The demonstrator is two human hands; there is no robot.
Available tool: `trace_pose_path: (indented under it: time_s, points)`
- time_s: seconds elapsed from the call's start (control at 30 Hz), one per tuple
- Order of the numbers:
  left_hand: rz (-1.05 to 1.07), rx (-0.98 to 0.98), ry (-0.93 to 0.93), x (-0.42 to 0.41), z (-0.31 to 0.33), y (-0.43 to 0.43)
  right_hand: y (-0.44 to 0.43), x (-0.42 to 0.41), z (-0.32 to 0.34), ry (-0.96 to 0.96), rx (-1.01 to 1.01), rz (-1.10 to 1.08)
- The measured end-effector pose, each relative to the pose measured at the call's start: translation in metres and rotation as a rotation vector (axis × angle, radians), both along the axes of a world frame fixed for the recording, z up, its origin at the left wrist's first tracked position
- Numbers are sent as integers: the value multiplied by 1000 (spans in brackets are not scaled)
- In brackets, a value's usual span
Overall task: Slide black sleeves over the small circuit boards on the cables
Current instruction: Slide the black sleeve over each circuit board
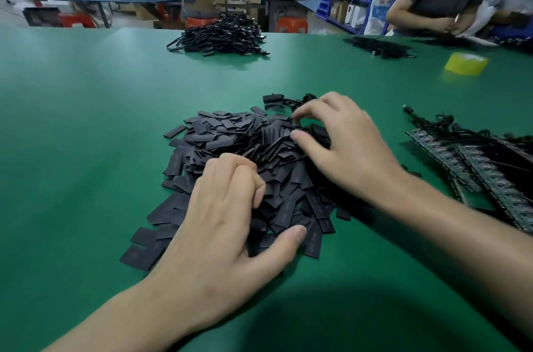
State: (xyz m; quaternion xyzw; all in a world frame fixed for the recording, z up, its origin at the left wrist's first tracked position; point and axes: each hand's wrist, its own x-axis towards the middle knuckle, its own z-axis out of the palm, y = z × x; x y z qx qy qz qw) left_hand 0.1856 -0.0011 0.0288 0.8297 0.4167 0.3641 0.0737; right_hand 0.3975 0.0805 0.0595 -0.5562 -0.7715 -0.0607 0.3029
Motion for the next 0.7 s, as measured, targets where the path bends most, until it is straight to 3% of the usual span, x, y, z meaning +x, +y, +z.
trace_pose_path:
  time_s: [0.17, 0.4, 0.47, 0.53, 0.63, 0.7]
  points:
    - [0, 3, 74, 1, 7, -4, -40, 13, -16, 67, 0, 8]
    - [-2, 46, 330, 31, 41, 11, -37, 16, -29, 138, 35, -19]
    - [20, 16, 262, 61, 54, 25, -34, 17, -30, 258, 34, -23]
    - [47, -75, 79, 99, 63, 45, -33, 22, -26, 550, 136, -42]
    - [24, -419, -273, 154, 67, 77, -33, 45, -10, 795, 345, -173]
    - [0, -614, -255, 183, 58, 89, -30, 65, 6, 846, 320, -246]
